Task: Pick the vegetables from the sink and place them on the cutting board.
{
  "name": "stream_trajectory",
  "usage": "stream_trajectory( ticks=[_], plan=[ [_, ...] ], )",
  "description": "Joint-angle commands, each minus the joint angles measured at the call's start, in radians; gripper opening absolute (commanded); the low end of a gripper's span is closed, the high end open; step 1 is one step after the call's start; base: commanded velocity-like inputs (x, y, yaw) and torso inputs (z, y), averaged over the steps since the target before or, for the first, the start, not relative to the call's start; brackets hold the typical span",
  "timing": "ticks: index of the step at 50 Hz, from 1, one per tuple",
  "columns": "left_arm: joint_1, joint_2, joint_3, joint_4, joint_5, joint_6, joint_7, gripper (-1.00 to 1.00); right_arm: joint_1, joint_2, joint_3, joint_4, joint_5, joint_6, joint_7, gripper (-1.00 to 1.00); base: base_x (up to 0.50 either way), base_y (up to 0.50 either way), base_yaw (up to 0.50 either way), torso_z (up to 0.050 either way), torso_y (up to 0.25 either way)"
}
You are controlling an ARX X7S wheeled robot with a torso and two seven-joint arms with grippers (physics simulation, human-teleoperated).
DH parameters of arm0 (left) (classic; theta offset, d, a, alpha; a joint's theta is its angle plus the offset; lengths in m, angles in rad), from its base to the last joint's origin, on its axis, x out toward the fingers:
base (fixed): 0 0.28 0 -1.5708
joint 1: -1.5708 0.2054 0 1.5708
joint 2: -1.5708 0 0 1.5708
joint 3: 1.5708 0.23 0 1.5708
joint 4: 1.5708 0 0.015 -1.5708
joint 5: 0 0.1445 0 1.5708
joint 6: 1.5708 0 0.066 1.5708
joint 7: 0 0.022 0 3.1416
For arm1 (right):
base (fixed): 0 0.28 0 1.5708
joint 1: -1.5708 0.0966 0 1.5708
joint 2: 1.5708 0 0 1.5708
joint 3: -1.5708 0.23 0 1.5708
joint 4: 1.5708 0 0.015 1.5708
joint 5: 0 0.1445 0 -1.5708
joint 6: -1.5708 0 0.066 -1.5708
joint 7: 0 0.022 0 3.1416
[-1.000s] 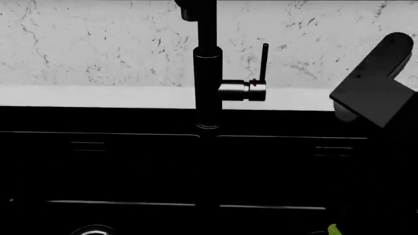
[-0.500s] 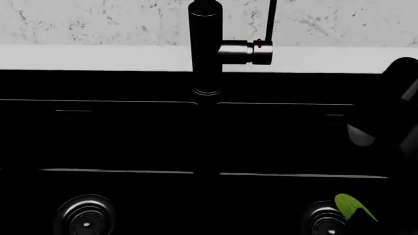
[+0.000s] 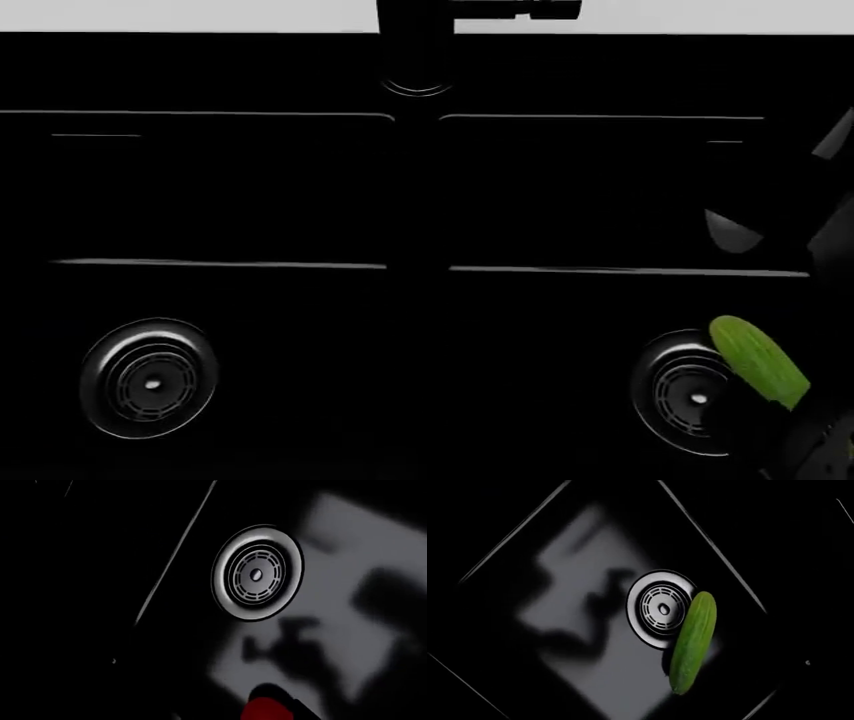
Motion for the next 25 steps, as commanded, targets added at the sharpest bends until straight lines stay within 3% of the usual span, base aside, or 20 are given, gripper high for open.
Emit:
stream_trajectory(
  ticks=[1,4,8,15,20,25],
  plan=[
    [-0.058,-0.027,0.045,0.017,0.047,-0.008,0.042,1.0,0.029,-0.026,-0.008,0.034,-0.033,-0.033,-0.026,1.0,0.0,0.0,0.0,0.0,0.0],
    [-0.049,-0.064,0.071,0.05,0.104,0.034,0.015,1.0,0.015,-0.031,-0.009,0.044,-0.039,-0.049,-0.023,1.0,0.0,0.0,0.0,0.0,0.0],
    [-0.074,-0.096,0.12,0.103,0.129,-0.049,0.084,1.0,0.003,-0.036,-0.009,0.053,-0.042,-0.065,-0.022,1.0,0.0,0.0,0.0,0.0,0.0],
    [-0.083,-0.036,0.173,0.023,0.188,-0.046,0.055,1.0,-0.007,-0.029,0.008,0.032,-0.012,-0.055,0.0,1.0,0.0,0.0,0.0,0.0,0.0],
    [-0.042,0.024,0.18,0.002,0.171,-0.008,0.019,1.0,-0.001,-0.037,0.002,0.021,-0.009,-0.047,-0.006,1.0,0.0,0.0,0.0,0.0,0.0],
    [0.028,0.031,0.165,-0.033,0.143,0.06,-0.031,1.0,-0.027,-0.043,-0.006,0.031,-0.015,-0.065,-0.001,1.0,0.0,0.0,0.0,0.0,0.0]
  ],
)
